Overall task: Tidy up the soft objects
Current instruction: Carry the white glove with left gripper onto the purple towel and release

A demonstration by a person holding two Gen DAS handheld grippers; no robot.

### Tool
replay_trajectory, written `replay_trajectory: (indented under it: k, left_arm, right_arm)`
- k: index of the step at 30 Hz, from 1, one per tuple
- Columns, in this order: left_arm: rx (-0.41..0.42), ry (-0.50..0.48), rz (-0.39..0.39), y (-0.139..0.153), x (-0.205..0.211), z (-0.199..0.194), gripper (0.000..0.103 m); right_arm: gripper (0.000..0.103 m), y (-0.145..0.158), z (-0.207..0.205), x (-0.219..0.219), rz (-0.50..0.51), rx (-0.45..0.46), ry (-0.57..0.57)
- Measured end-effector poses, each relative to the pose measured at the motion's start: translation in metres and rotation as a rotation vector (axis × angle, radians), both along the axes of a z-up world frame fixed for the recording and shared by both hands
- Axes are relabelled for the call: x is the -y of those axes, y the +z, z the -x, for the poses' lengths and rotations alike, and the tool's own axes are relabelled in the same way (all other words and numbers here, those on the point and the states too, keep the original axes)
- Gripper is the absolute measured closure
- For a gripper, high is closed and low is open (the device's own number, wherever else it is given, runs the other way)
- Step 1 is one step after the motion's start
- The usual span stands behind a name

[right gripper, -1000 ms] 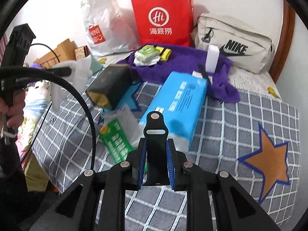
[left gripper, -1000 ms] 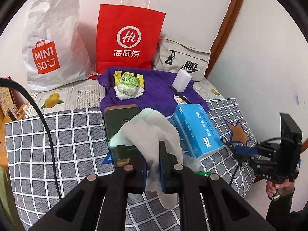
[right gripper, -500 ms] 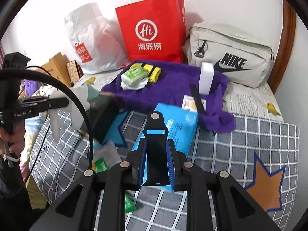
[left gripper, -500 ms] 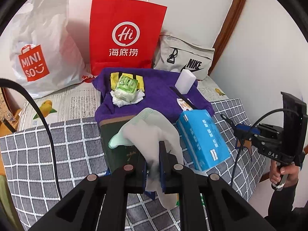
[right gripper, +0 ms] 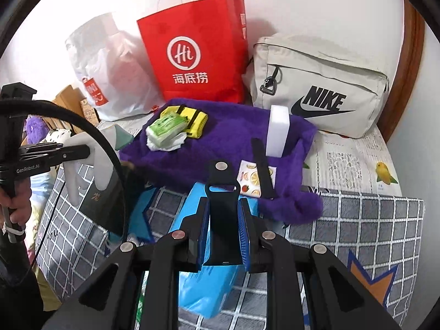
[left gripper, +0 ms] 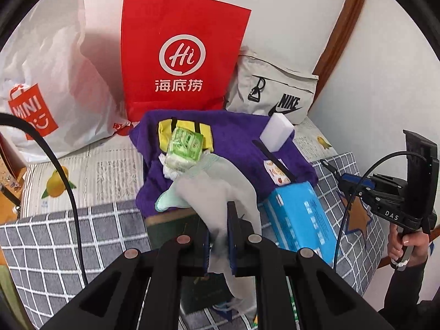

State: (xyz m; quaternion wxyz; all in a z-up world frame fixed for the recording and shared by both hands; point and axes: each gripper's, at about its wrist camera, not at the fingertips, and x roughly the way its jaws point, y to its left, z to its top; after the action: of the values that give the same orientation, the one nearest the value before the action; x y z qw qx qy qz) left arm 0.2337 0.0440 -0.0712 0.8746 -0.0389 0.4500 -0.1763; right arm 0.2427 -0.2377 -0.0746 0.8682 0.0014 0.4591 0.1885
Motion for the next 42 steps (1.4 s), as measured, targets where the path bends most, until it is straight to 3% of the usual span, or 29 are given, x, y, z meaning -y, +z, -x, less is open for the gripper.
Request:
replay_trajectory:
  k: [7, 18, 25, 35, 42]
  left_arm:
    - [-0.004, -0.007, -0.013, -0.003, 0.003, -0.024, 0.092]
    - [-0.026, -0.004, -0.009, -0.012, 0.005, -0.062, 0.092]
    - [-0.047, -0.001, -0.007, -0.018, 0.003, -0.076, 0.092]
    - [-0.057, 0.010, -0.004, -0.023, 0.000, -0.085, 0.092]
    - [-0.068, 0.014, 0.002, -0.028, 0.011, -0.095, 0.092]
  right_arm:
    - [0.083, -0.013, -0.039, -0.003, 0.029, -0.021, 0.001]
    - [0.083, -0.038, -0.097, -0.022, -0.017, -0.082, 0.032]
    - [0.082, -0.071, -0.130, -0.043, -0.012, -0.152, 0.043]
    - [0.081, -0.100, -0.140, -0.055, 0.000, -0.225, 0.062]
    - [0.076, -0.098, -0.134, -0.049, -0.022, -0.229, 0.067]
